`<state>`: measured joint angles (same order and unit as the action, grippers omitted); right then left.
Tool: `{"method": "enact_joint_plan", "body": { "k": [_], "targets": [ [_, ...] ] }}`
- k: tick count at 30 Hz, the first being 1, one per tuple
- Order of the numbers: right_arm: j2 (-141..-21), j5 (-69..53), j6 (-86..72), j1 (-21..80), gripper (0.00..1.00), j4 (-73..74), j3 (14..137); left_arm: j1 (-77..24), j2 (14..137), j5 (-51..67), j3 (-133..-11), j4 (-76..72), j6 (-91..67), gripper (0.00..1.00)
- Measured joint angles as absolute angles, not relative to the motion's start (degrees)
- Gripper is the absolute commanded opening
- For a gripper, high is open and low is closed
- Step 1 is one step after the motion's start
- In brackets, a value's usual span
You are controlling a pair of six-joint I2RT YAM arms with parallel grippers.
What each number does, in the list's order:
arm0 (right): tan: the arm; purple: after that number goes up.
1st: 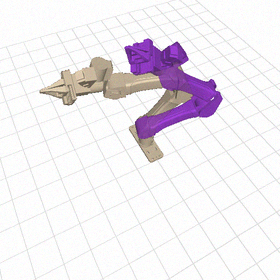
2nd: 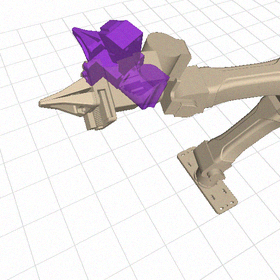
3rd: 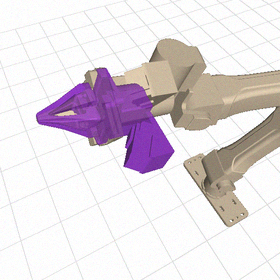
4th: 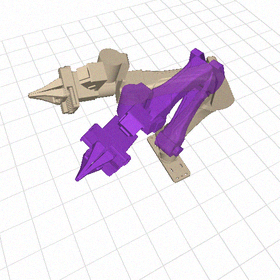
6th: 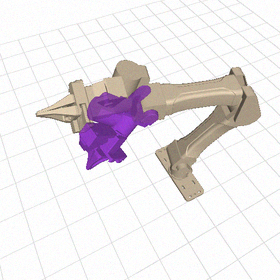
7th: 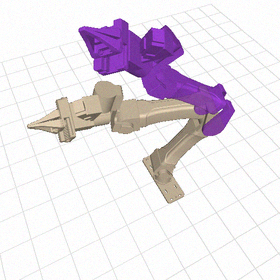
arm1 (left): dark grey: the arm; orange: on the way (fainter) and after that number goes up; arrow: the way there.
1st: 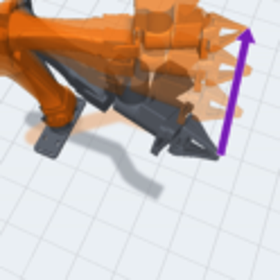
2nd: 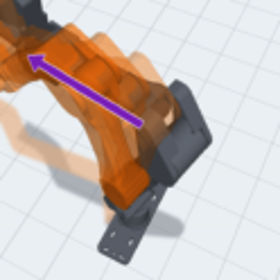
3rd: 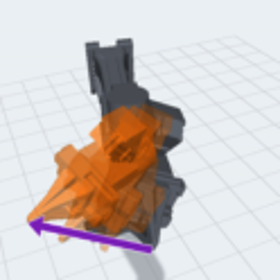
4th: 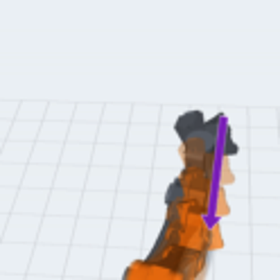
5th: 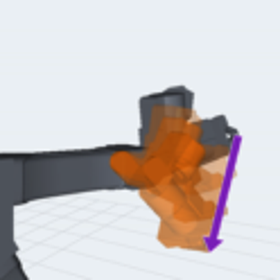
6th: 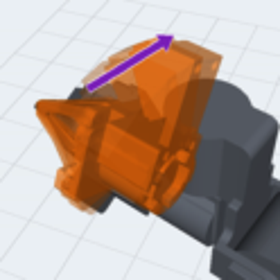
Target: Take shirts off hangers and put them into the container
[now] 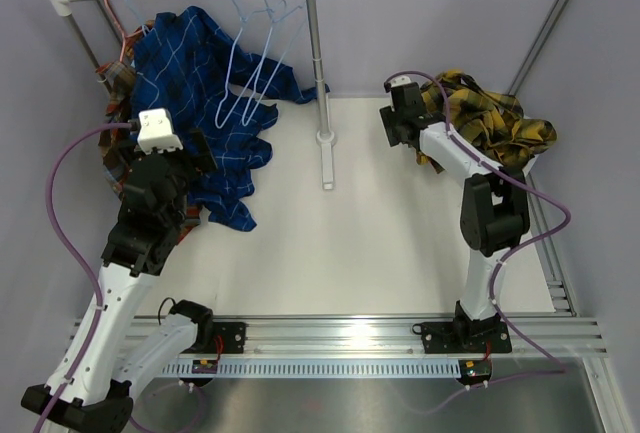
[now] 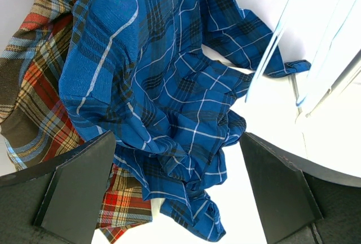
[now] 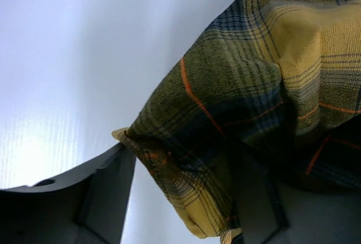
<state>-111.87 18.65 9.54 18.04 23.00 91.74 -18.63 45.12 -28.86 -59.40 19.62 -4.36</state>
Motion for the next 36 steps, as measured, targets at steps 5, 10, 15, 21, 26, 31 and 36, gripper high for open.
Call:
{"method": "enact_joint_plan", "body": {
  "k": [5,10,15,21,26,31,36],
  "targets": [
    [-112.53,23.55,10.70,17.87,0.22,22.85,92.01,-18.63,45.12,-28.86,-59.40,19.62,-4.36,0.99],
    [-112.51,25.08,10.63,16.93,0.13,22.59,92.60,-18.63,45.12,-28.86,-59.40,19.62,-4.36,0.99],
    [-112.14,25.30,8.38,13.47,0.03,23.83,93.69,-18.63,45.12,-28.86,-59.40,19.64,-4.36,0.99],
    [-112.09,21.30,-1.56,3.64,0.00,28.62,97.89,-18.63,45.10,-28.86,-59.40,19.62,-4.36,0.99],
    [-114.78,17.91,-8.05,-2.94,0.00,33.67,101.69,-18.63,45.12,-28.86,-59.40,19.64,-4.36,0.99],
    [-123.26,13.78,-12.29,-3.40,0.00,39.92,107.57,-18.63,45.12,-28.86,-59.40,19.64,-4.36,0.99],
    [-130.19,9.63,-13.98,-3.11,0.01,42.72,110.04,-18.63,45.12,-28.86,-59.40,19.64,-4.36,0.99]
  ]
}}
